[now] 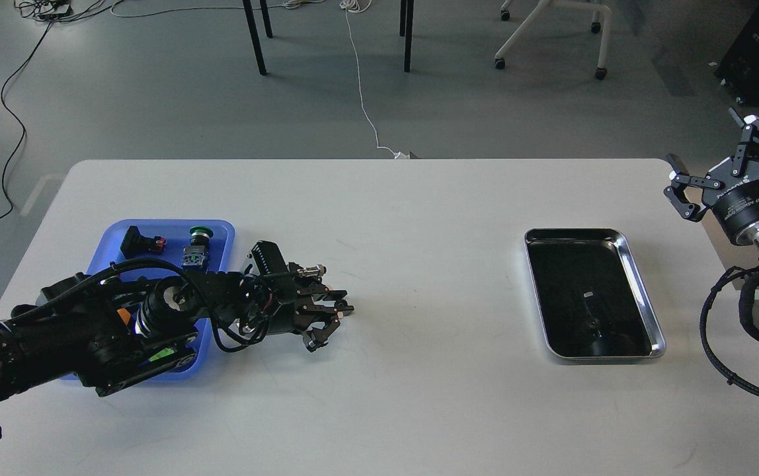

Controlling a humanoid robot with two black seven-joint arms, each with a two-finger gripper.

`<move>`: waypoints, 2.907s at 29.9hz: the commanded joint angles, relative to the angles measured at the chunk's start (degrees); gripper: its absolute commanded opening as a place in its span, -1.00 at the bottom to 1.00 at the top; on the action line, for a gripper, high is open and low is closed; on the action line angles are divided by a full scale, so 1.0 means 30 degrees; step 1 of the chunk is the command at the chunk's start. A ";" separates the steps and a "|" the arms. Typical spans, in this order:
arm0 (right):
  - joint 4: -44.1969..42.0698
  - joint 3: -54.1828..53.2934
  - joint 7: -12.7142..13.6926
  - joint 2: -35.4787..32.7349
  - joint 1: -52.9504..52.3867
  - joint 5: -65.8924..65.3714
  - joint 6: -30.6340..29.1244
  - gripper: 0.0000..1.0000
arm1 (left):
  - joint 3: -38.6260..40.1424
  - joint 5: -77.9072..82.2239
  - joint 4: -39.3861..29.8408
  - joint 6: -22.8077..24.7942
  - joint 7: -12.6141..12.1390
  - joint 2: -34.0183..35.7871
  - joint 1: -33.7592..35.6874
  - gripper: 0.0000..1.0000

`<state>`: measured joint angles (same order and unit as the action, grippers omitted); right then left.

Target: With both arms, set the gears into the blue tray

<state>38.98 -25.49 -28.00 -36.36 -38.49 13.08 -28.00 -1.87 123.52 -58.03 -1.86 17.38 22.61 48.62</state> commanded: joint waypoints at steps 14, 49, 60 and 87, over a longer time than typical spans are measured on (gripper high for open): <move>-0.0103 0.0088 0.0001 -0.0213 0.0027 -0.0054 0.0001 0.99 | 0.1093 -0.1855 -0.2689 -0.0055 0.1588 0.6667 0.1224 -0.74; -0.0073 0.0088 0.0001 -0.0243 -0.0031 -0.0084 0.0001 0.99 | 0.0566 -0.3528 0.2028 -0.1139 0.2469 0.8051 -0.1472 -0.59; -0.0073 0.0118 0.0001 -0.0243 -0.0031 -0.0084 0.0001 0.99 | 0.0742 -0.3587 0.2028 -0.1139 0.2353 0.7992 -0.1589 -0.07; 0.4257 0.0352 0.0001 -0.4840 -0.1846 -1.2790 0.0001 0.98 | 0.6627 -3.2493 0.2407 0.2726 0.2587 0.6558 0.4798 0.96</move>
<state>46.63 -24.43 -28.00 -48.53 -42.45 -16.79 -28.00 13.54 38.14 -51.64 2.48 25.22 43.21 63.10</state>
